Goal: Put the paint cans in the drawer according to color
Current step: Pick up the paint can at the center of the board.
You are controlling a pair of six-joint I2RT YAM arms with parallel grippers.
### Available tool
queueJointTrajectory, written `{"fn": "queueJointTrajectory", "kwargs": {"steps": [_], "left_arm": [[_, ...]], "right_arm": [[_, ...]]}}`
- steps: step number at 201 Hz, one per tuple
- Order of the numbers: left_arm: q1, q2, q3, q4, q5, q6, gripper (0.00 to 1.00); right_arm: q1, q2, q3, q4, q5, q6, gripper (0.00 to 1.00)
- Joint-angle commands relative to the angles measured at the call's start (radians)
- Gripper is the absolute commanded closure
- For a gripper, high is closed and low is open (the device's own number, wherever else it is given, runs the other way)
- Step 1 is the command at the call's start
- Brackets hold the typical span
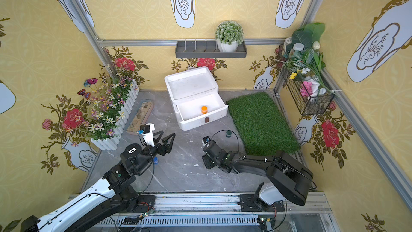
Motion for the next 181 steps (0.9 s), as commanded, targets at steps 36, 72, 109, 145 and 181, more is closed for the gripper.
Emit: {"fn": "queueJointTrajectory", "kwargs": {"steps": [36,72,109,145,181], "left_arm": [[0.002,-0.031,-0.046,0.096,-0.002,-0.012,0.17],[0.002,-0.076,-0.059,0.088,-0.013,0.001,0.17],[0.001,-0.126,-0.075,0.077,-0.042,0.012,0.17],[0.001,-0.143,-0.105,0.094,-0.086,0.028,0.16],[0.003,-0.139,-0.117,0.118,-0.11,0.037,0.14]], "right_arm": [[-0.004,0.018,0.008,0.014,0.016,-0.013,0.62],[0.004,0.014,0.013,0.012,0.029,-0.017,0.7],[0.052,-0.157,0.012,0.006,0.031,-0.03,0.7],[0.053,-0.447,0.037,-0.015,-0.027,-0.068,0.7],[-0.058,-0.539,0.132,-0.059,-0.13,-0.122,0.69]]}}
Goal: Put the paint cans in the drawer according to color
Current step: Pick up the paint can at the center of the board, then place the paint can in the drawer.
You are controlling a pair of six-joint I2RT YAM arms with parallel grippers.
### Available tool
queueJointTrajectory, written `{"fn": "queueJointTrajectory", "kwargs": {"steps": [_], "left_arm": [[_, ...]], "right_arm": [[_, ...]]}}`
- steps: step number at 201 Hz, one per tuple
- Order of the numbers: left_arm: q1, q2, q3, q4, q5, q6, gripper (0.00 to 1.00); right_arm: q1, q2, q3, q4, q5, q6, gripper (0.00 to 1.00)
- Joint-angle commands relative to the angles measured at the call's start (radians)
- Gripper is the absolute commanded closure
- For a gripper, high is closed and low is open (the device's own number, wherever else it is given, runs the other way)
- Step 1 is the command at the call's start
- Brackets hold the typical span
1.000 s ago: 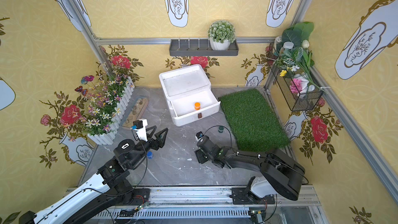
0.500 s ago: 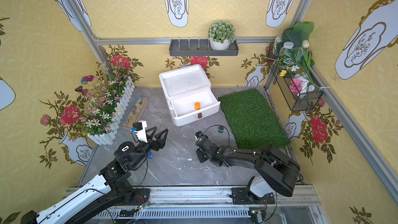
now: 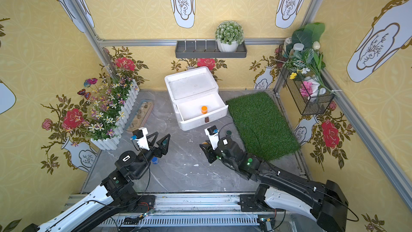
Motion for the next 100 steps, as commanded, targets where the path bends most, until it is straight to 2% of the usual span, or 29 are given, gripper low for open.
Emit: {"fn": "queueJointTrajectory", "kwargs": {"steps": [1,20,43,60,100], "left_arm": [[0.002,0.002,-0.006,0.057,-0.031,0.021,0.14],[0.003,0.016,-0.006,0.062,-0.044,0.024,0.12],[0.003,0.06,0.005,0.058,-0.07,0.025,0.0],[0.007,0.095,0.012,0.052,-0.088,0.025,0.0],[0.013,0.107,0.011,0.049,-0.099,0.028,0.0]], "right_arm": [[-0.065,-0.026,0.057,-0.023,-0.08,-0.053,0.7],[-0.158,-0.014,0.121,-0.014,-0.155,-0.072,0.69],[-0.25,0.066,0.201,-0.003,-0.243,-0.093,0.69],[-0.299,0.141,0.26,0.006,-0.294,-0.103,0.7],[-0.335,0.308,0.4,0.015,-0.35,-0.136,0.69]]}}
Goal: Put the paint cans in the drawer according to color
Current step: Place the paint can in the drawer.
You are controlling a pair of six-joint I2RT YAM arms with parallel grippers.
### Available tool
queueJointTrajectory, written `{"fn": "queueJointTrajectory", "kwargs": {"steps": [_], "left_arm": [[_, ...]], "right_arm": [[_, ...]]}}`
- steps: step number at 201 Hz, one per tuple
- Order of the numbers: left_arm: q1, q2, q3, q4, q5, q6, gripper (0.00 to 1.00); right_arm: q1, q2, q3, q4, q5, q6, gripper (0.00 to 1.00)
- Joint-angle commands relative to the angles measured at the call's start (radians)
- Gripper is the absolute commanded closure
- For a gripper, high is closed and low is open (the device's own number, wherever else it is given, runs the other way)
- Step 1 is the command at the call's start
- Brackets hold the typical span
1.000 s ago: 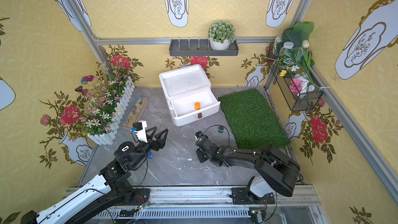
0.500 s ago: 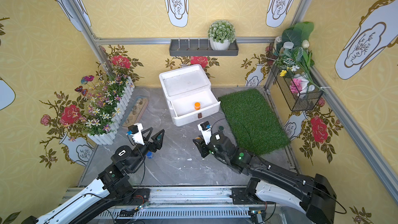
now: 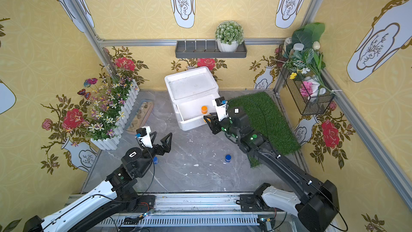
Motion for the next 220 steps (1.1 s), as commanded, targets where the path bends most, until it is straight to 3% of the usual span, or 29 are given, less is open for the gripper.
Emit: {"fn": "queueJointTrajectory", "kwargs": {"steps": [1,102,220], "left_arm": [[0.004,-0.007,0.002,0.018,-0.022,0.012,0.0],[0.008,-0.075,-0.008,0.004,-0.059,0.037,0.0],[0.007,-0.136,0.0,-0.033,-0.044,0.045,0.0]], "right_arm": [[-0.011,0.075,0.066,0.034,-0.072,-0.039,0.69],[-0.051,0.316,0.243,-0.013,-0.084,-0.072,0.69],[0.011,0.665,0.66,-0.288,0.019,-0.156,0.64]]}}
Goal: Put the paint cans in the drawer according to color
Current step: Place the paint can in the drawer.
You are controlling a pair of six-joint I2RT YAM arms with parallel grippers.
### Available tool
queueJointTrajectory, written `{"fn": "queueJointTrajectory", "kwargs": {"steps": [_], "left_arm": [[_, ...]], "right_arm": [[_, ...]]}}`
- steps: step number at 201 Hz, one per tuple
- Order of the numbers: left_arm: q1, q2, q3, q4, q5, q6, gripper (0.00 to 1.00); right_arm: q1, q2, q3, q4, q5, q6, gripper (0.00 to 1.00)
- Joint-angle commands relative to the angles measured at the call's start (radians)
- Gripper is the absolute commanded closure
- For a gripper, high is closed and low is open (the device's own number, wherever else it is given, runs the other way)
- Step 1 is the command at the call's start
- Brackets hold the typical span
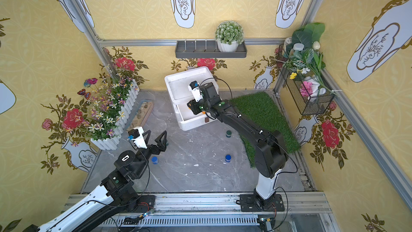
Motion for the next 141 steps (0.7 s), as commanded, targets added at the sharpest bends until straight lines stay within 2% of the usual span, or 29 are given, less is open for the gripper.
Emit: {"fn": "queueJointTrajectory", "kwargs": {"steps": [1,61,93,111,141], "left_arm": [[-0.001,-0.014,0.004,-0.015,0.008,0.012,0.0],[0.0,-0.036,0.012,-0.03,0.026,0.004,0.0],[0.0,-0.042,0.011,-0.034,0.049,-0.016,0.0],[0.0,-0.039,0.009,-0.029,0.077,-0.032,0.0],[0.0,-0.02,-0.021,0.049,0.135,-0.076,0.0]], "right_arm": [[0.001,0.028,0.042,-0.046,0.027,-0.019,0.64],[0.014,0.083,0.129,-0.109,0.049,-0.035,0.51],[0.034,0.037,0.127,-0.122,0.098,-0.042,0.48],[0.057,-0.114,-0.013,-0.019,0.126,-0.041,0.5],[0.066,-0.506,-0.452,0.323,0.088,0.013,0.52]]}}
